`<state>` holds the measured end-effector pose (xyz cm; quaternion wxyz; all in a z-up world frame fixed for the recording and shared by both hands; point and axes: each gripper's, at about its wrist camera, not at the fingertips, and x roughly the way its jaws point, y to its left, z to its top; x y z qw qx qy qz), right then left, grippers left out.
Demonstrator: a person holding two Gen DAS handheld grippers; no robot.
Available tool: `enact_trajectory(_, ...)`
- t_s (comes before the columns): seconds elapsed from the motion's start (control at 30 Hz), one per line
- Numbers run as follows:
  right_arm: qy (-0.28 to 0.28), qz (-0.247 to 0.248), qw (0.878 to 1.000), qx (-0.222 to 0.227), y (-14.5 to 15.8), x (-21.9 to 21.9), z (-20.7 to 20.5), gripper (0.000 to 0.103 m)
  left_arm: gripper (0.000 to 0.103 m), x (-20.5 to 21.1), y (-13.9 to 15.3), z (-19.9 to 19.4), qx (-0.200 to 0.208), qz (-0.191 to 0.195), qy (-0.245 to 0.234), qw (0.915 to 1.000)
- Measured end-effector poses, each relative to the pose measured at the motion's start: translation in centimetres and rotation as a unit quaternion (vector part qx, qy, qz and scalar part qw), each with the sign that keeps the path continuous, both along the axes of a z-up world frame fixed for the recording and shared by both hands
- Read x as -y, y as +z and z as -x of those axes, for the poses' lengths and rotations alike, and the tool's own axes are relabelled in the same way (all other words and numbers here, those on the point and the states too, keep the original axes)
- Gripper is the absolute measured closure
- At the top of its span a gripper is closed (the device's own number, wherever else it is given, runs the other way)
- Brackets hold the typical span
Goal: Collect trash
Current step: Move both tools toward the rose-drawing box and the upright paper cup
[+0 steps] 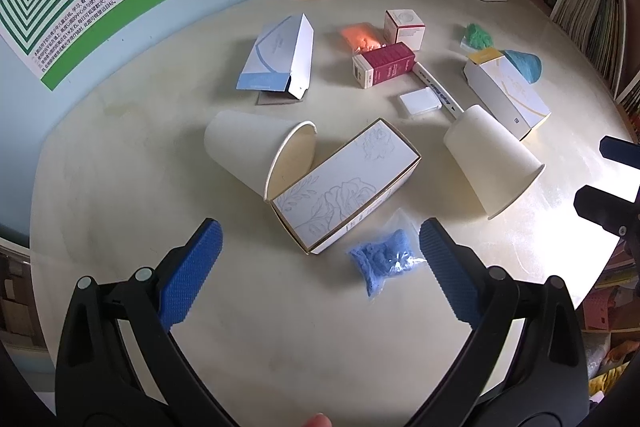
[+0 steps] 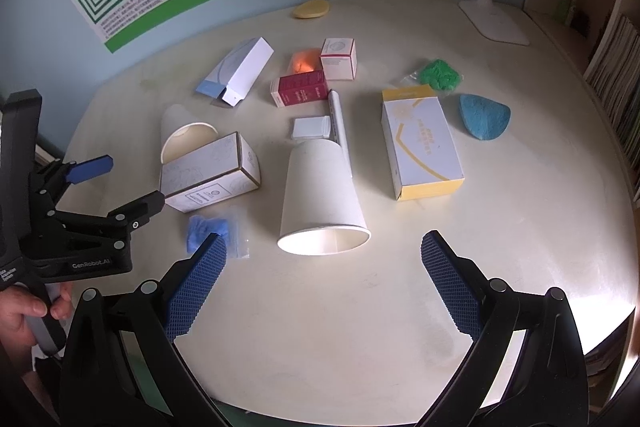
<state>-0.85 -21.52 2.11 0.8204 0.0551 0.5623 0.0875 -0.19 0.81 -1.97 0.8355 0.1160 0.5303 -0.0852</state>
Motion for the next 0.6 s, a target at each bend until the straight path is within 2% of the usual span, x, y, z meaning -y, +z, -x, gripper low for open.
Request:
enact_trajectory(0.43, 0.021, 0.009, 1.000, -0.020, -1.0, -0.9, -1.0, 0.006, 0.007, -0.5, -2.4, -1.3, -0.018, -0.025, -0.014, 0.9994)
enact_trajectory(0.6, 0.023, 0.009, 0.999, -0.025, -1.4, -1.0, -1.4, 0.006, 0.007, -1.2, -3.8, -1.9, -0.039, -0.011, -0.011, 0.9991)
